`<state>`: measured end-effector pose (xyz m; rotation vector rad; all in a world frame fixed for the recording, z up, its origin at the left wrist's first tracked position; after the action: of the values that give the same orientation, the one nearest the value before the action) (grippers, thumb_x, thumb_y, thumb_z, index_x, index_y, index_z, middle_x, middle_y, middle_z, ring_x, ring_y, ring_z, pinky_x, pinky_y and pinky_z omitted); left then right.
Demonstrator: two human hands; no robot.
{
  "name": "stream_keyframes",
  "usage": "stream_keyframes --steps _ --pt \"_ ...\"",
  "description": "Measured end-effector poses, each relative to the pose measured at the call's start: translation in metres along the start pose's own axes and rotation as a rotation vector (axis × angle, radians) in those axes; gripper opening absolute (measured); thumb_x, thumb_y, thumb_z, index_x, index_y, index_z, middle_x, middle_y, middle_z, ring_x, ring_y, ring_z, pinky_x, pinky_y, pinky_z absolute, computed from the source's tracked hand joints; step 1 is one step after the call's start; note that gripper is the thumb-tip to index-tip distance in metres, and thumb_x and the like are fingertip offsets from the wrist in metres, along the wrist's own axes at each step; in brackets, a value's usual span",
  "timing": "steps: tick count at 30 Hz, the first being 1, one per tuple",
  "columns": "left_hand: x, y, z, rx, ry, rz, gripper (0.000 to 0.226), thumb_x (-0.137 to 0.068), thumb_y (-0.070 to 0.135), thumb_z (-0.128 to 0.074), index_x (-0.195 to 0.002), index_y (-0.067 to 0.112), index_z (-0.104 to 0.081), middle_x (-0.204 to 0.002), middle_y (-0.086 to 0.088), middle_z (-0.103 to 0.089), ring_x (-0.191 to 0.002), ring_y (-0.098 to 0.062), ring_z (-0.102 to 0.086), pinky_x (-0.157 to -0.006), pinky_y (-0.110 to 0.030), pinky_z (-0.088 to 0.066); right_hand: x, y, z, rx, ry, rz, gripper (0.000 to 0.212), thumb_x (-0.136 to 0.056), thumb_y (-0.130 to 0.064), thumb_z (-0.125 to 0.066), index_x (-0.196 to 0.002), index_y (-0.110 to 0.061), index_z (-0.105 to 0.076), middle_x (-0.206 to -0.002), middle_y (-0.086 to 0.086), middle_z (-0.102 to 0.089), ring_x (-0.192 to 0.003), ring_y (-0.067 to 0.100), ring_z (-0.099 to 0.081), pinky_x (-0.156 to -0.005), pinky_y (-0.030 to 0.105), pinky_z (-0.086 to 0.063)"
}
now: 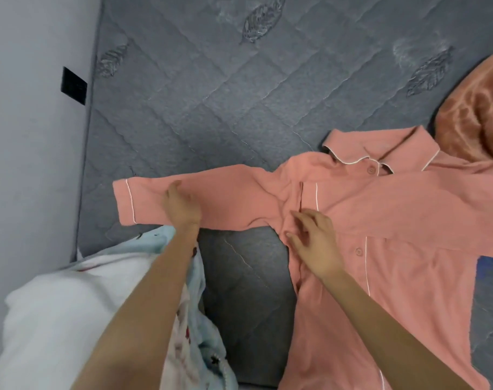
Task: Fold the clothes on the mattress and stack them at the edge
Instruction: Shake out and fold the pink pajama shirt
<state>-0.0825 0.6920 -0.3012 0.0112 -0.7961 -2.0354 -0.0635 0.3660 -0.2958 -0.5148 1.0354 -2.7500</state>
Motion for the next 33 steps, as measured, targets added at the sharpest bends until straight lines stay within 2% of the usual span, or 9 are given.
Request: stream_keyframes --steps 7,16,20,21,23,26,29,31,33 --pt "-0.064 -0.088 0.055 -0.274 0.035 0.378 0.059 -0.092 0.022 -0.052 -0.144 0.011 -0.028 -0.151 -0.018 -0.023 -0.141 -0.034 -0.020 -0.114 -0.049 -0.017 -0.016 0.001 -0.030 0.019 -0.077 -0.071 0.053 -0.080 -0.018 -0.076 -0.129 -0.005 -0.059 -0.131 0.018 -0.053 -0.124 0.036 -0.043 -0.109 0.033 -0.024" --pt "-0.074 -0.115 0.070 -0.076 0.024 0.408 0.040 -0.089 0.013 -0.059 -0.121 -0.010 -0.050 -0.125 -0.030 -0.055 -0.116 -0.040 -0.054 -0.092 -0.041 -0.042 -0.020 -0.026 -0.028 -0.036 0.042 -0.089 0.053 -0.081 -0.023 -0.076 -0.130 -0.010 -0.059 -0.131 0.014 -0.053 -0.124 0.031 -0.045 -0.111 0.035 -0.029" --pt "-0.065 -0.083 0.067 0.139 0.028 0.229 0.002 -0.088 0.006 -0.058 -0.087 0.005 -0.056 -0.097 -0.023 -0.061 -0.093 -0.031 -0.058 -0.080 -0.042 -0.044 -0.030 -0.076 -0.046 -0.171 -0.052 0.019 0.055 -0.083 -0.024 -0.074 -0.134 -0.017 -0.055 -0.137 0.003 -0.048 -0.130 0.018 -0.039 -0.113 0.023 -0.025" --pt "-0.060 -0.071 0.067 0.176 0.025 0.173 0.013 -0.089 0.004 -0.056 -0.080 0.011 -0.051 -0.088 -0.017 -0.057 -0.086 -0.027 -0.053 -0.076 -0.040 -0.043 -0.033 -0.087 -0.051 -0.222 -0.085 0.021 0.056 -0.084 -0.024 -0.074 -0.135 -0.018 -0.054 -0.139 0.000 -0.046 -0.132 0.012 -0.037 -0.112 0.015 -0.020" --pt "-0.052 -0.045 0.060 0.256 -0.025 0.039 0.010 -0.091 0.001 -0.052 -0.086 0.010 -0.050 -0.085 -0.009 -0.050 -0.083 -0.020 -0.047 -0.072 -0.031 -0.039 -0.038 -0.106 -0.059 -0.343 -0.135 -0.014 0.056 -0.086 -0.026 -0.071 -0.137 -0.020 -0.050 -0.137 -0.009 -0.043 -0.131 0.004 -0.034 -0.108 0.006 -0.017" --pt "-0.031 0.013 0.037 0.332 -0.257 -0.175 0.022 -0.090 0.002 -0.056 -0.112 0.002 -0.054 -0.096 -0.003 -0.054 -0.085 -0.013 -0.050 -0.073 -0.020 -0.042 -0.040 -0.117 -0.066 -0.658 -0.185 -0.192 0.055 -0.090 -0.029 -0.065 -0.140 -0.024 -0.044 -0.135 -0.020 -0.043 -0.128 -0.003 -0.040 -0.107 0.013 -0.030" --pt "0.022 0.077 0.004 0.330 -0.561 -0.387 0.036 -0.089 0.013 -0.060 -0.125 0.010 -0.055 -0.113 0.002 -0.060 -0.100 -0.005 -0.057 -0.090 -0.015 -0.043 -0.045 -0.120 -0.062 -0.919 -0.200 -0.312 0.046 -0.094 -0.034 -0.057 -0.137 -0.020 -0.047 -0.126 -0.020 -0.052 -0.112 -0.010 -0.051 -0.090 0.004 -0.041" --pt "0.066 0.109 -0.017 0.260 -0.621 -0.521 0.028 -0.092 0.015 -0.056 -0.120 0.015 -0.059 -0.107 0.006 -0.065 -0.097 -0.003 -0.061 -0.085 -0.009 -0.043 -0.051 -0.115 -0.050 -0.981 -0.154 -0.330 0.027 -0.098 -0.035 -0.049 -0.112 -0.016 -0.060 -0.100 -0.014 -0.065 -0.091 -0.004 -0.060 -0.081 0.014 -0.048" --pt "0.100 0.132 -0.032 0.207 -0.578 -0.592 0.023 -0.093 0.014 -0.050 -0.112 0.017 -0.063 -0.091 0.014 -0.064 -0.085 -0.001 -0.061 -0.071 -0.002 -0.039 -0.053 -0.103 -0.034 -1.015 -0.092 -0.353 0.031 -0.098 -0.045 -0.045 -0.095 -0.020 -0.063 -0.079 -0.011 -0.071 -0.082 -0.006 -0.064 -0.076 0.022 -0.046"
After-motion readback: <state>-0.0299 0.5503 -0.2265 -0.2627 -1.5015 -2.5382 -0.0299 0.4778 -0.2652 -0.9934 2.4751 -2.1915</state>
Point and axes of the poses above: each hand's wrist, its own x-axis away from the middle knuckle, its own z-axis out of the back of the hand, y = z × x, the point moved 9 cm from there along -x, towards the middle knuckle
